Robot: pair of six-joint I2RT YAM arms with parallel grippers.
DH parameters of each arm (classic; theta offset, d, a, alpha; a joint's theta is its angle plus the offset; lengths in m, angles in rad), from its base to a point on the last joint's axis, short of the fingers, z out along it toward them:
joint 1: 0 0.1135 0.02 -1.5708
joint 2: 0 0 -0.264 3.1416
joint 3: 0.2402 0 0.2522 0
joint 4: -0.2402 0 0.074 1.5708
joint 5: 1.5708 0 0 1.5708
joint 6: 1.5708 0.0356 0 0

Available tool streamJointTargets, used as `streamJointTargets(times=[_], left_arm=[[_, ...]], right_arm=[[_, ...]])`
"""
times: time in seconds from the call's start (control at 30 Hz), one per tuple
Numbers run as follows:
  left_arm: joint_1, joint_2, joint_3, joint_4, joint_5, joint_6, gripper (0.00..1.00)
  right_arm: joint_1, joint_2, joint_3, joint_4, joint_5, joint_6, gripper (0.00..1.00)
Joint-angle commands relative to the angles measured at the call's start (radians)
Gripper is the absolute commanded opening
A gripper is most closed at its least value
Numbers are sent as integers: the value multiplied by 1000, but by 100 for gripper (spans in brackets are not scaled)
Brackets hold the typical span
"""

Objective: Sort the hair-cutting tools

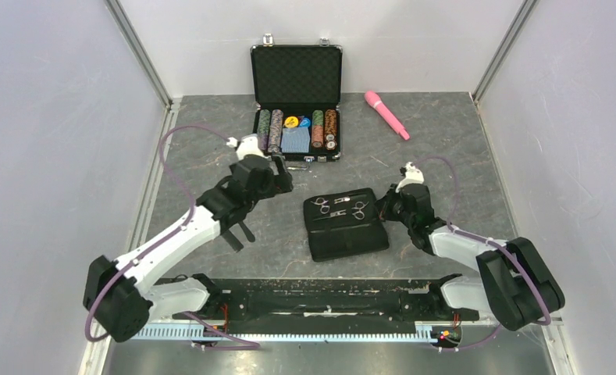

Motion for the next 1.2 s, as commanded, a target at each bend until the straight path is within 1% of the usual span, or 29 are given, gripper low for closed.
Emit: streamJointTargets(times=[0.0, 0.03, 0.07, 0.1, 0.2, 0.23, 0.27, 0.37, 0.53, 0.63, 0.73, 0.83, 0.93, 1.03, 1.17], left_arm=[[94, -121, -58, -107, -26, -39, 100], [115, -145, -66, -123, -19, -40, 100], [129, -174, -73, -135, -14, -39, 100], [145, -202, -78, -150, -7, -32, 100], [171, -269, -69, -203, -3, -2, 100], [176, -287, -62, -221, -9, 12, 100], [179, -306, -56, -236, -19, 28, 100], [183, -354, -44, -271, -62, 69, 100], [188, -396, -52, -279, -117, 99, 100], [190, -387, -56, -268, -110, 101, 100], [197, -376, -52, -268, -90, 105, 100], [204, -382, -56, -267, -87, 107, 100], [212, -389, -63, -262, -78, 109, 100], [218, -386, -66, -258, -65, 107, 100], [221, -375, -71, -259, -49, 98, 100]], right_arm=[[-30, -58, -18, 27, 159, 86, 0], [-34, -58, -17, 20, 160, 86, 0], [-38, -57, -10, 6, 153, 75, 2], [-39, -57, -1, -13, 146, 61, 9], [-40, -77, 19, -88, 96, 0, 35], [-39, -92, 23, -125, 78, -20, 41], [-39, -112, 25, -161, 55, -47, 44], [-40, -187, 14, -270, 11, -104, 51], [-37, -285, -6, -473, -51, -177, 56], [-38, -303, -24, -529, -101, -191, 56], [-33, -312, -45, -550, -146, -182, 53], [-12, -323, -60, -529, -191, -149, 52], [32, -302, -62, -469, -247, -101, 51], [98, -257, -47, -380, -288, -48, 52], [198, -177, -11, -264, -308, 8, 52]])
